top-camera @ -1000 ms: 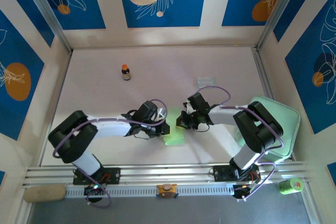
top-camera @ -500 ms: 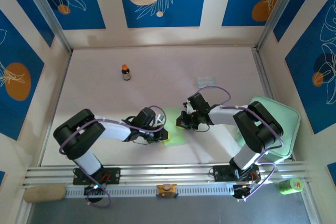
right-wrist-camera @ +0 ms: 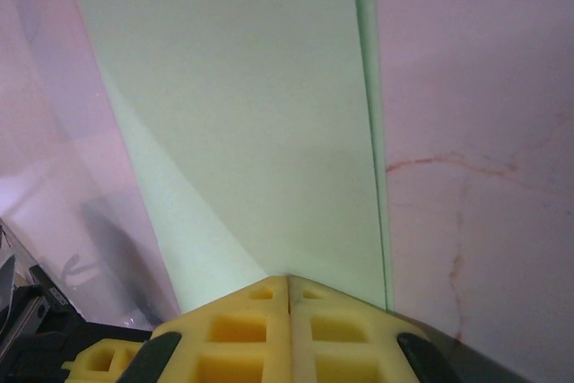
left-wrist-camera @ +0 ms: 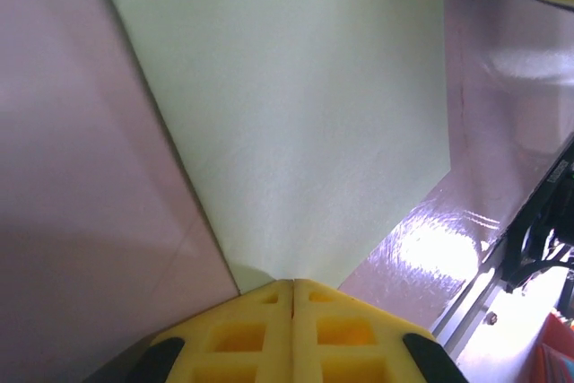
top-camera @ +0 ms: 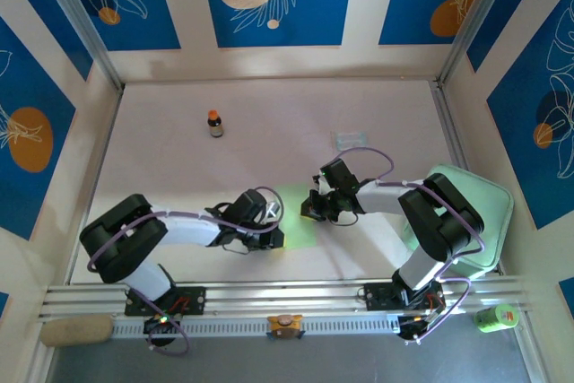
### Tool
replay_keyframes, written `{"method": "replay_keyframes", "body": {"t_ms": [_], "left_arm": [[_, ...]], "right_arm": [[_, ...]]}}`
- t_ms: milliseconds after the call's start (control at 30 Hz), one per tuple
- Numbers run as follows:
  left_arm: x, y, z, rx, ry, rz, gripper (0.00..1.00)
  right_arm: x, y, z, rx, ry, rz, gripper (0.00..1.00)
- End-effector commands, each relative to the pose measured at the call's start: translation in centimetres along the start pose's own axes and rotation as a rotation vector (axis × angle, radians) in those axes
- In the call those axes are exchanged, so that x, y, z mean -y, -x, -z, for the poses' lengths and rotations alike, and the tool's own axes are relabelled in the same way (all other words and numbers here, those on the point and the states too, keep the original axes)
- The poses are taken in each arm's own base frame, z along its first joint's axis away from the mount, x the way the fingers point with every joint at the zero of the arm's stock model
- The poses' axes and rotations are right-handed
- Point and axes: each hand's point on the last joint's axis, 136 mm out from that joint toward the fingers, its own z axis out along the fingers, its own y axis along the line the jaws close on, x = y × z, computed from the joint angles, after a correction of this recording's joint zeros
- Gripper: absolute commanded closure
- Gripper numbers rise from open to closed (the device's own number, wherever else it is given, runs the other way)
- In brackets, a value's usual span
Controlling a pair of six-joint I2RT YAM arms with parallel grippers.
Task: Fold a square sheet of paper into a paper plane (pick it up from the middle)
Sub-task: First fold the square sheet of paper in half at the center of the table.
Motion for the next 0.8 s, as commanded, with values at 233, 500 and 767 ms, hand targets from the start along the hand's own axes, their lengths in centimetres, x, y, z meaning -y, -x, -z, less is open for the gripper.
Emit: {"method": "replay_keyframes", "body": {"t_ms": [233,500,767], "left_arm": [[2.1,1.6,2.2,0.096,0.025,-0.056,0.97],[1.2,1.4,0.1,0.055,0.023,-0.032,0.96],[-1.8,-1.7,-0.6,-0.053,0.069,0.002,0.96]], "right_arm": [[5.4,-3.3,-0.5,-0.079,-0.192,-0.111,1.0],[5.5,-3.3,-0.5,-0.08,-0.197,-0.11,1.0],[5.4,-3.3,-0.4,-0.077,-0.198,-0.109,1.0]]}}
